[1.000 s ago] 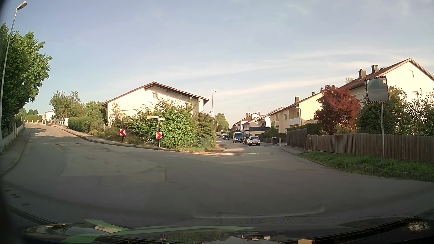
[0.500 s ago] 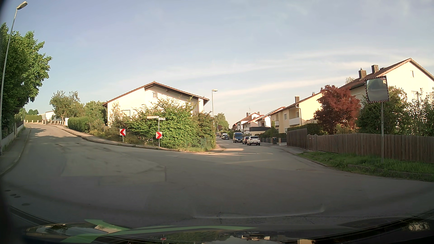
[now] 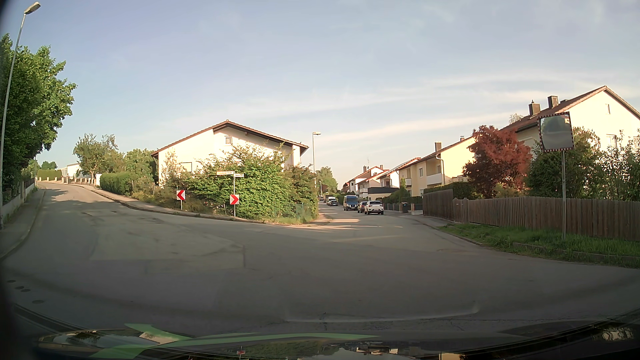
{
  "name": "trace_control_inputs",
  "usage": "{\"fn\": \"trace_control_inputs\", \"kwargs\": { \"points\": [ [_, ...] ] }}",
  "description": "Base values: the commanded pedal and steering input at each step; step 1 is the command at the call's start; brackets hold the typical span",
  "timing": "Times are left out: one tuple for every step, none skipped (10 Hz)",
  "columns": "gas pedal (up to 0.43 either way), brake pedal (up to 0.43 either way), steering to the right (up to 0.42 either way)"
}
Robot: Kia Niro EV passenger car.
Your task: Follow the waypoints while adhering to traffic rules and regulations
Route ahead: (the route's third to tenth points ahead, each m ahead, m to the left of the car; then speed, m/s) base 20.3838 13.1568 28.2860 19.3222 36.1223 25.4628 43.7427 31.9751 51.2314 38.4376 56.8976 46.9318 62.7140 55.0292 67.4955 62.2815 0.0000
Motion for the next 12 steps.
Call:
{"fn": "trace_control_inputs", "kwargs": {
  "points": [
    [0.000,0.348,-0.225],
    [0.000,0.348,-0.225],
    [0.000,0.341,-0.225],
    [0.000,0.348,-0.225],
    [0.000,0.348,-0.225],
    [0.000,0.348,-0.225],
    [0.000,0.348,-0.225],
    [0.000,0.348,-0.225],
    [0.000,0.348,-0.225],
    [0.000,0.348,-0.225],
    [0.000,0.348,-0.225],
    [0.000,0.348,-0.225]
  ]
}}
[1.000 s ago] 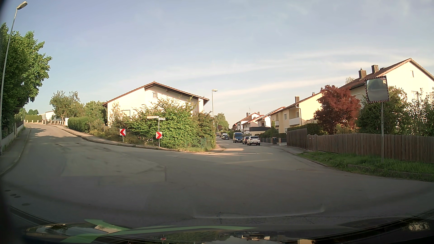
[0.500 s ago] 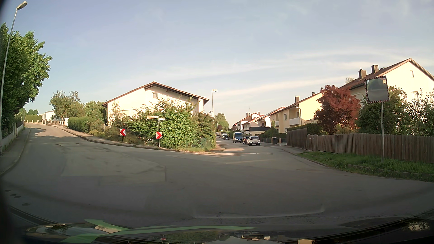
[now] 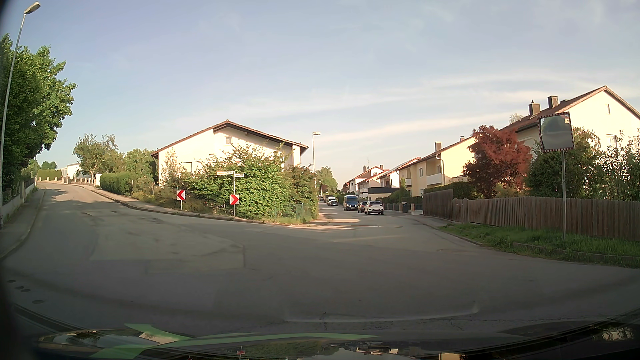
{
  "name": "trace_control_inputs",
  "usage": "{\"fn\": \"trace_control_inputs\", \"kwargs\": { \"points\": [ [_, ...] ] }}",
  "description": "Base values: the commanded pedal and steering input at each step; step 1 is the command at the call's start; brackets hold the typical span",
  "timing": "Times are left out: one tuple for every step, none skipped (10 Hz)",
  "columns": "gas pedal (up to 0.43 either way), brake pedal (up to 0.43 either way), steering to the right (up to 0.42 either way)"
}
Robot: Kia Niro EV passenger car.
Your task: Follow the waypoints while adhering to traffic rules and regulations
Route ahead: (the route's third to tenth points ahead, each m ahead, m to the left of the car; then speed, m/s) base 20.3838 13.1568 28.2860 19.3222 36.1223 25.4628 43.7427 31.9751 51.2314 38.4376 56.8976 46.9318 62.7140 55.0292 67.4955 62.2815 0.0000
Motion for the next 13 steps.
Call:
{"fn": "trace_control_inputs", "kwargs": {
  "points": [
    [0.000,0.348,-0.225],
    [0.000,0.348,-0.225],
    [0.000,0.348,-0.225],
    [0.000,0.348,-0.225],
    [0.000,0.348,-0.225],
    [0.000,0.348,-0.225],
    [0.000,0.341,-0.225],
    [0.000,0.348,-0.225],
    [0.000,0.348,-0.225],
    [0.000,0.348,-0.225],
    [0.000,0.348,-0.225],
    [0.000,0.348,-0.225],
    [0.000,0.348,-0.225]
  ]
}}
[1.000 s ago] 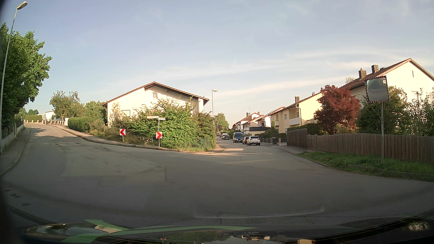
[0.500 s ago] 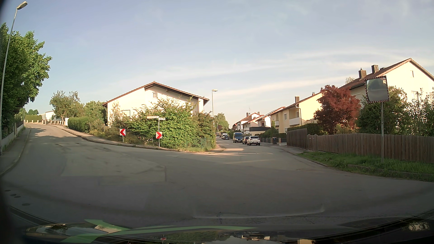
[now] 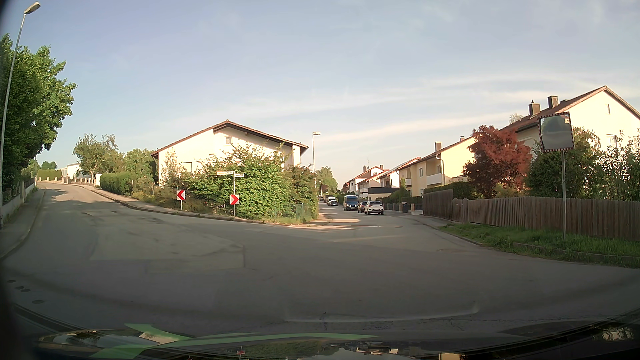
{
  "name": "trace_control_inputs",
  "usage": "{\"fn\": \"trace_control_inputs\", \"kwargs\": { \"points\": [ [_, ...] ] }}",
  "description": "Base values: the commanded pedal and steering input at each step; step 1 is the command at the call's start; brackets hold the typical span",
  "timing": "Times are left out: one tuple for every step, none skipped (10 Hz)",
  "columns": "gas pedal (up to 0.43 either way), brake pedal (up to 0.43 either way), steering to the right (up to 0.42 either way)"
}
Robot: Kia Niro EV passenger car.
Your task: Follow the waypoints while adhering to traffic rules and regulations
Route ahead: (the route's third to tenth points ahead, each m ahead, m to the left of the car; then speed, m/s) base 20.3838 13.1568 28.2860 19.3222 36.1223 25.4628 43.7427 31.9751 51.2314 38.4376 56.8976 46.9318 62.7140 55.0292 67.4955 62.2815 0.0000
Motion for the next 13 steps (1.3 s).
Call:
{"fn": "trace_control_inputs", "kwargs": {
  "points": [
    [0.000,0.348,-0.225],
    [0.000,0.348,-0.225],
    [0.000,0.341,-0.225],
    [0.000,0.348,-0.225],
    [0.000,0.348,-0.225],
    [0.000,0.341,-0.225],
    [0.000,0.348,-0.225],
    [0.000,0.348,-0.225],
    [0.000,0.348,-0.225],
    [0.000,0.348,-0.225],
    [0.000,0.348,-0.225],
    [0.000,0.341,-0.225],
    [0.000,0.341,-0.225]
  ]
}}
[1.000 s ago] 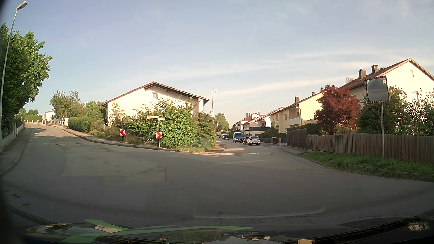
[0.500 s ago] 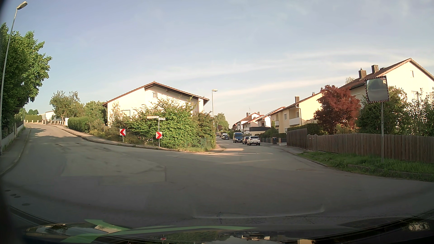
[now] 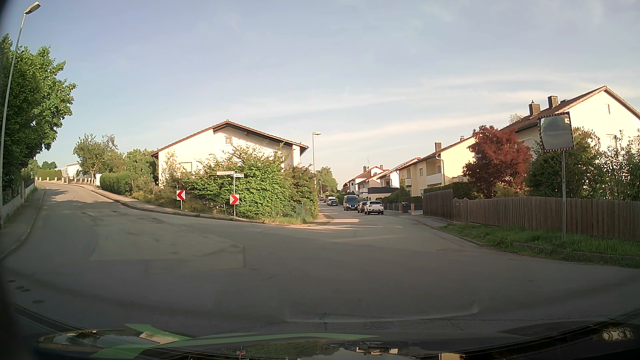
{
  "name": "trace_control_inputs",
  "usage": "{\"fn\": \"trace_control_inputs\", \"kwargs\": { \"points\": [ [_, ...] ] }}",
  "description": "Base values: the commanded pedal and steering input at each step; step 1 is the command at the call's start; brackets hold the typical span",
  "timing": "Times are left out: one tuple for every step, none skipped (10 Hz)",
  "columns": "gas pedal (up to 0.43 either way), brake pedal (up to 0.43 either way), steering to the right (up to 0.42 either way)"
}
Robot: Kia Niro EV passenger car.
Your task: Follow the waypoints while adhering to traffic rules and regulations
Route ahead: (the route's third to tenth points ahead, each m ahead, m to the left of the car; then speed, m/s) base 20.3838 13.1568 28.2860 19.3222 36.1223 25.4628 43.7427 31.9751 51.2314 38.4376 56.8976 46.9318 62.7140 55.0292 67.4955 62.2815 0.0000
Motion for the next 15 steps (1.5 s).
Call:
{"fn": "trace_control_inputs", "kwargs": {
  "points": [
    [0.000,0.348,-0.225],
    [0.000,0.341,-0.225],
    [0.000,0.348,-0.225],
    [0.000,0.348,-0.225],
    [0.000,0.348,-0.225],
    [0.000,0.348,-0.225],
    [0.000,0.348,-0.225],
    [0.000,0.348,-0.225],
    [0.000,0.348,-0.225],
    [0.000,0.341,-0.225],
    [0.000,0.348,-0.225],
    [0.000,0.348,-0.225],
    [0.000,0.348,-0.225],
    [0.000,0.341,-0.225],
    [0.000,0.348,-0.225]
  ]
}}
